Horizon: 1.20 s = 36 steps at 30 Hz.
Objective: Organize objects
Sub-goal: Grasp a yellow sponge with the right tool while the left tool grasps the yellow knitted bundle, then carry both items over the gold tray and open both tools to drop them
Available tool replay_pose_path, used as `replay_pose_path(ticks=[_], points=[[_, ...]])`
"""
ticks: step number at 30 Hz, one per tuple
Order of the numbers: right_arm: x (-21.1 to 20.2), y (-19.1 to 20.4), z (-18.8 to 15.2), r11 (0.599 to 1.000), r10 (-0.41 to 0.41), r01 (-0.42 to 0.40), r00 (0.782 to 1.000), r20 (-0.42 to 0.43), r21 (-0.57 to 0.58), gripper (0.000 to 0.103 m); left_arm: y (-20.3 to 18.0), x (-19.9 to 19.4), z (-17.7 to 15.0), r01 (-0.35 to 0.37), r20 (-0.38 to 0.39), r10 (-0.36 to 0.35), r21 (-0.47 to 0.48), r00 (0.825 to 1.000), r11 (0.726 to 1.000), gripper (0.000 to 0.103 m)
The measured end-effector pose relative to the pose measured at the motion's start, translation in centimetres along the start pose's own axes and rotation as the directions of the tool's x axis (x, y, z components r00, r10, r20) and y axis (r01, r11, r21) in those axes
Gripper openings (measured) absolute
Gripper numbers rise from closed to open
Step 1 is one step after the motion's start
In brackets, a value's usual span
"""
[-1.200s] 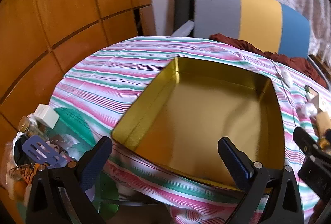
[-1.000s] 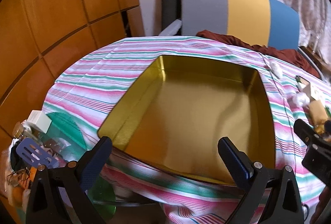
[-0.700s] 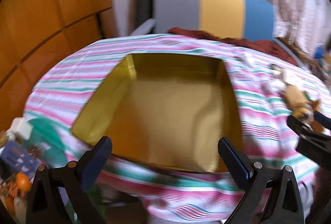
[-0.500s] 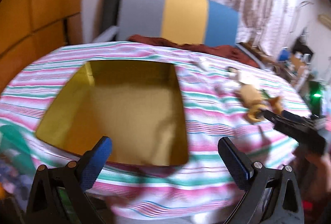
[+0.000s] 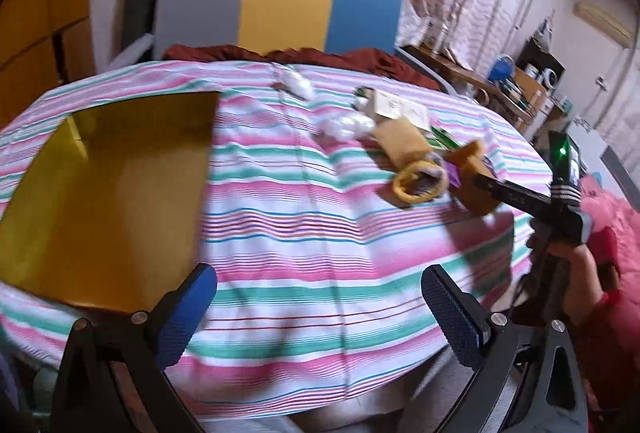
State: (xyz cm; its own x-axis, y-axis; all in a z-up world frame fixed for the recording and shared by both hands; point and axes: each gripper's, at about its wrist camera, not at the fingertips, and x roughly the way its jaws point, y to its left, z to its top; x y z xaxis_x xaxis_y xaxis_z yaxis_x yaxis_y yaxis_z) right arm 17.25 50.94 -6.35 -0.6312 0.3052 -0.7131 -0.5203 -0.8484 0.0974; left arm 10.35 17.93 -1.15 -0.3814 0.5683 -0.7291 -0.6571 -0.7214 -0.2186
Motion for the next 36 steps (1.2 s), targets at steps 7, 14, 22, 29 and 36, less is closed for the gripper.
replay_pose_path(ticks=[7, 14, 22, 29, 36], points=[[-0.2, 1.0, -1.2, 1.000, 0.016, -0.016, 1.000, 0.001, 0.002, 0.057, -3.5, 3.2, 0.9, -0.007, -0.010, 0.008, 0.084, 1.000, 0.996, 0.103], [-1.9, 0.3, -2.5, 0.976, 0.126, -0.111, 0.990, -0.069, 0.187, 0.055, -5.6, 7.8, 3.3, 0.042, -0.045, -0.038, 0.084, 0.998, 0.996, 0.103], [-3.1, 1.2, -4.0, 0.983, 0.085, -0.070, 0.993, -0.084, 0.167, 0.055, -9.0, 12.8, 5.8, 0.142, -0.064, -0.133, 0.162, 0.989, 0.977, 0.103], [-3.1, 0.9, -4.2, 0.980, 0.092, -0.077, 0.993, -0.077, 0.181, 0.055, -11.2, 15.9, 7.0, 0.133, -0.068, -0.120, 0.259, 0.991, 0.957, 0.073], [-3.0, 1.0, -4.3, 0.980, 0.090, -0.075, 0.993, -0.074, 0.183, 0.055, -11.3, 17.2, 6.3, 0.207, -0.136, -0.175, 0.278, 0.975, 0.938, 0.047]])
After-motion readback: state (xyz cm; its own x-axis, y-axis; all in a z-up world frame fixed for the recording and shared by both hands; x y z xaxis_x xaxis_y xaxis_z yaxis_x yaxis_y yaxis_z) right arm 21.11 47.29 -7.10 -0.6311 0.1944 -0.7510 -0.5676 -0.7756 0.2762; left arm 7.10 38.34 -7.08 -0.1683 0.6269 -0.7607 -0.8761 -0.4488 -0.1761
